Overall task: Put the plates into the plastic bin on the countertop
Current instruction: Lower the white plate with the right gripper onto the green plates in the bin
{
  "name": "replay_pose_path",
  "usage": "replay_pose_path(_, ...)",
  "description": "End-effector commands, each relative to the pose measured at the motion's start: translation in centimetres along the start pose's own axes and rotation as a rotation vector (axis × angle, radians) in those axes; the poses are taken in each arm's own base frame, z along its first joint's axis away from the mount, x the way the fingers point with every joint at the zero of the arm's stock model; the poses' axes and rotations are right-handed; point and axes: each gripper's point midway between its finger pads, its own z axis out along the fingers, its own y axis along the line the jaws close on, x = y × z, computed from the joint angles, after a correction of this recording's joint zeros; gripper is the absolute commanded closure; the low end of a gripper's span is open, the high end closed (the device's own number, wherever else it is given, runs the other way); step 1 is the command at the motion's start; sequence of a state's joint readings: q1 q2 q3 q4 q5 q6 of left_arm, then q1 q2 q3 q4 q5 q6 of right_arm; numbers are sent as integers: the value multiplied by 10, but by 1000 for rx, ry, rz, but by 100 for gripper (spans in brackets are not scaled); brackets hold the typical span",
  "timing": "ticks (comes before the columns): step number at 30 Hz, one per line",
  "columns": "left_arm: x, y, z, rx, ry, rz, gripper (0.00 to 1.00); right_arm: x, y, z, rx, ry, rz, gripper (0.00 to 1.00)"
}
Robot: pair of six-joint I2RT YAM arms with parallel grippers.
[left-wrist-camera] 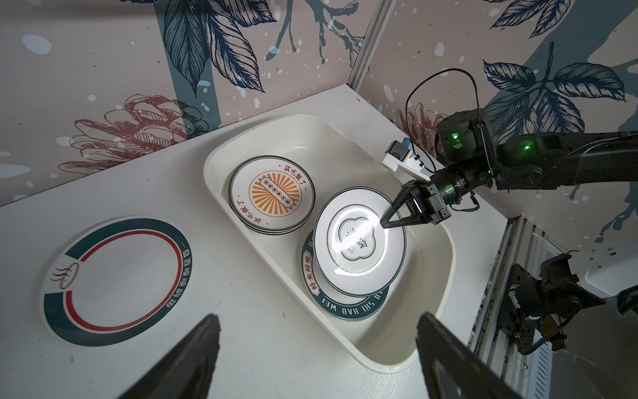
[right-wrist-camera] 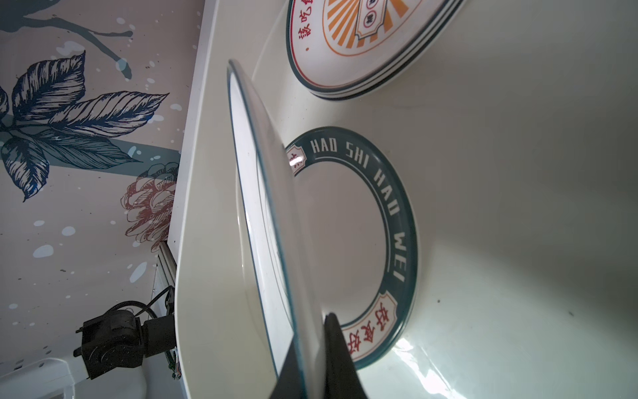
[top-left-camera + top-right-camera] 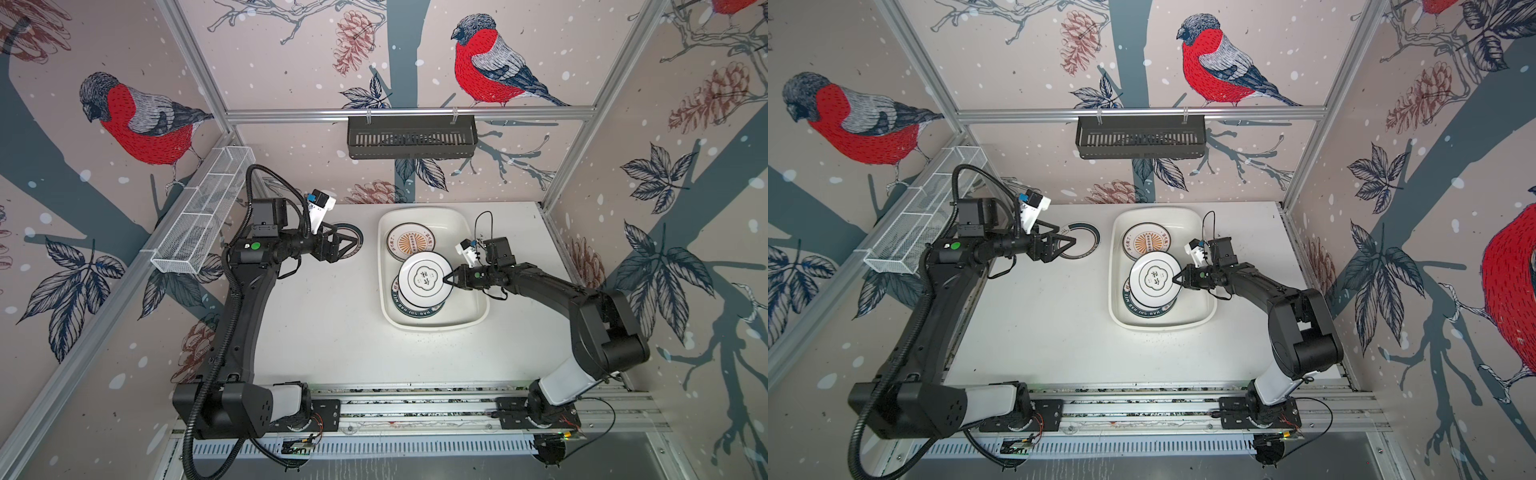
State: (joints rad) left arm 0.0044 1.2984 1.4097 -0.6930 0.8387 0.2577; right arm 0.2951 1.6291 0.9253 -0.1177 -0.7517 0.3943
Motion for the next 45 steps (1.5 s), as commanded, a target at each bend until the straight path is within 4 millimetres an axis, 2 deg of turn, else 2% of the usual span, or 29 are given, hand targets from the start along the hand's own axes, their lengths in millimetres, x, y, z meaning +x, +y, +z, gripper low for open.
replay_pose_path(1, -8, -2, 1, 24, -24, 19, 11, 2, 5, 5, -16, 30, -2, 90)
replay_pose_path(9, -6, -2, 2, 28, -23, 21, 12, 7, -3, 11, 6, 55, 20, 89)
replay_pose_path(17, -16, -2, -1, 16, -58, 27, 12, 9, -8, 13, 26, 76, 24, 85)
replay_pose_path(32, -16, -1, 1, 22, -60, 26, 12, 14, -16, 16, 53, 99, 36, 81)
replay_pose_path(45, -12, -2, 3, 38, -60, 12, 13, 13, -32, 13, 156, 115, 26, 78)
